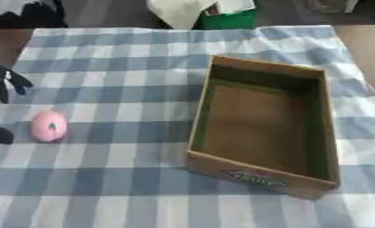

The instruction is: Pick up objects on the table and place them in the box.

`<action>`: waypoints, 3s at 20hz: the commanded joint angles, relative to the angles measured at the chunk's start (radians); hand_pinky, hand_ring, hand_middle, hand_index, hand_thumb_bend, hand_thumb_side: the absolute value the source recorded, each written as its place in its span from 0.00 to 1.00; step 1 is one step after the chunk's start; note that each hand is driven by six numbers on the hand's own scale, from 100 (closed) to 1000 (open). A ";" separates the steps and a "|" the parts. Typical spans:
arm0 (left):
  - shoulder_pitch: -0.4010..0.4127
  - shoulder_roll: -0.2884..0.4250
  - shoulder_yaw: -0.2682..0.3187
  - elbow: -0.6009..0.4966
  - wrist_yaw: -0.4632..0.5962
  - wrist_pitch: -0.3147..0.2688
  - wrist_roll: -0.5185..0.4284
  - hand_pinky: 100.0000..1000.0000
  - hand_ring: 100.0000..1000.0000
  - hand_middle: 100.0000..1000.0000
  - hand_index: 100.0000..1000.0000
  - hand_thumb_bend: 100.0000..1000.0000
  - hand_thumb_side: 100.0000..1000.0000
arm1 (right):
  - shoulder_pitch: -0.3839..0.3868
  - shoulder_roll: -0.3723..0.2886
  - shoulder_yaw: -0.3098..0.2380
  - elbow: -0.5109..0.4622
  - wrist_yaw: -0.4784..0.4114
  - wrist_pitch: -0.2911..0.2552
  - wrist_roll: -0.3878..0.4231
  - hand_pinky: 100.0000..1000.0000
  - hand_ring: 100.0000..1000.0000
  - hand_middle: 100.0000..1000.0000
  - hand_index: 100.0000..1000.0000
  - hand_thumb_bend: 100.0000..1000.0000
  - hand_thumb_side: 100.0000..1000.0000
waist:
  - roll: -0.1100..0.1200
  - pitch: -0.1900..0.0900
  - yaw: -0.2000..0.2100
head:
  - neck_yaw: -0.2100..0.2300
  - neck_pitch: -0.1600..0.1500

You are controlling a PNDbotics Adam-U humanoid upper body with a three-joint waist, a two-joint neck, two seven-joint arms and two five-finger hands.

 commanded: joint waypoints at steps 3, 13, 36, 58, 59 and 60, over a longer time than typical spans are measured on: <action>-0.030 0.022 -0.039 -0.011 0.004 0.080 0.059 0.36 0.53 0.64 0.85 0.84 0.64 | -0.008 -0.006 0.000 -0.015 0.006 0.002 0.005 0.87 0.88 0.66 0.93 0.00 1.00 | 0.000 -0.013 -0.002 | 0.001 -0.007; -0.048 -0.024 -0.083 -0.026 -0.009 0.133 0.023 0.36 0.53 0.64 0.85 0.84 0.60 | -0.014 0.000 0.001 -0.015 0.009 0.007 0.010 0.88 0.88 0.66 0.93 0.00 1.00 | 0.003 -0.004 -0.007 | -0.001 -0.014; -0.038 -0.001 -0.077 -0.041 -0.220 0.012 0.012 0.33 0.57 0.66 0.86 0.71 0.60 | -0.017 0.005 0.008 -0.015 0.010 0.017 0.022 0.88 0.88 0.66 0.93 0.00 1.00 | 0.008 0.002 -0.002 | -0.005 -0.031; -0.048 -0.024 -0.102 0.070 -0.295 -0.022 -0.032 0.33 0.59 0.67 0.83 0.69 0.58 | -0.019 0.013 0.011 -0.015 0.011 0.021 0.027 0.88 0.88 0.66 0.93 0.00 1.00 | 0.008 0.011 -0.007 | 0.003 -0.037; -0.049 -0.027 -0.102 0.073 -0.293 -0.022 -0.032 0.33 0.58 0.67 0.82 0.69 0.58 | -0.019 0.013 0.010 -0.015 0.011 0.021 0.026 0.88 0.88 0.66 0.93 0.00 1.00 | 0.008 0.011 -0.007 | 0.003 -0.037; -0.051 -0.029 -0.103 0.077 -0.290 -0.021 -0.031 0.32 0.58 0.66 0.82 0.68 0.58 | -0.019 0.013 0.011 -0.015 0.011 0.022 0.025 0.88 0.88 0.66 0.93 0.00 1.00 | 0.008 0.011 -0.007 | 0.003 -0.037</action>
